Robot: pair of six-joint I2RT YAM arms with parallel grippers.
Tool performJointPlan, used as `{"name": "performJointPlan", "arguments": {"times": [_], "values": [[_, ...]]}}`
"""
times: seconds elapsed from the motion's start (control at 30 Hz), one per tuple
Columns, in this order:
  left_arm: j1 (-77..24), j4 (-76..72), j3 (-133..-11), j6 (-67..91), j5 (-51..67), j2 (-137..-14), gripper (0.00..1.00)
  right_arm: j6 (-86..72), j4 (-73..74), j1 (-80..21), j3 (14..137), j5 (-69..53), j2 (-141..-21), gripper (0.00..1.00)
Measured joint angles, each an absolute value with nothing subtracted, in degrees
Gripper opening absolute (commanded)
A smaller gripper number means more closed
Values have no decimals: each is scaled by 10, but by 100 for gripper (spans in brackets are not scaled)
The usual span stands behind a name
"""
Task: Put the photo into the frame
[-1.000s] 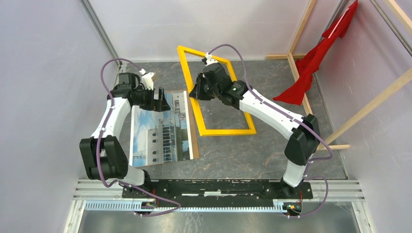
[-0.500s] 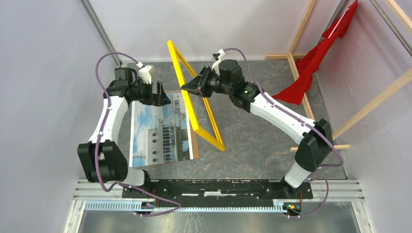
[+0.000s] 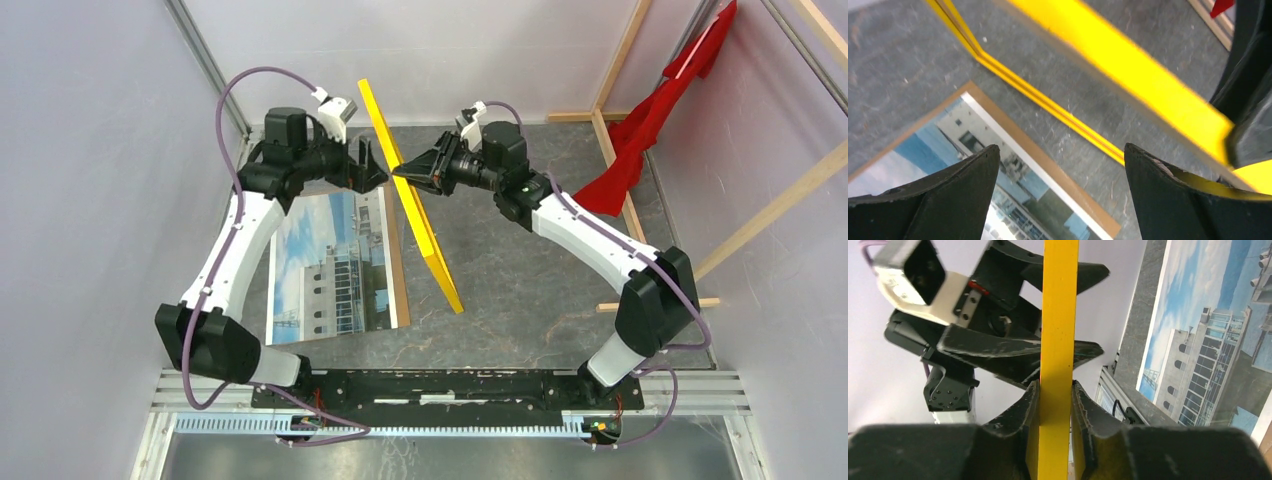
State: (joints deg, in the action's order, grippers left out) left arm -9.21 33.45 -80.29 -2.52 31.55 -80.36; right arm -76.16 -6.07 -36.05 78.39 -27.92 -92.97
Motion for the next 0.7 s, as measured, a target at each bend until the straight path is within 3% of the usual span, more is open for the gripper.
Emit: {"name": "performJointPlan", "arguments": {"times": [0.23, 0.47, 0.7], "values": [[-139, 299, -885, 5, 251, -855, 100, -713, -42, -323, 792, -317, -929, 58], [-182, 299, -924, 12, 200, -924, 100, -582, 86, -296, 864, -326, -930, 66], [-199, 300, -963, 16, 180, -965, 100, -460, 216, -279, 945, -312, -944, 65]]}}
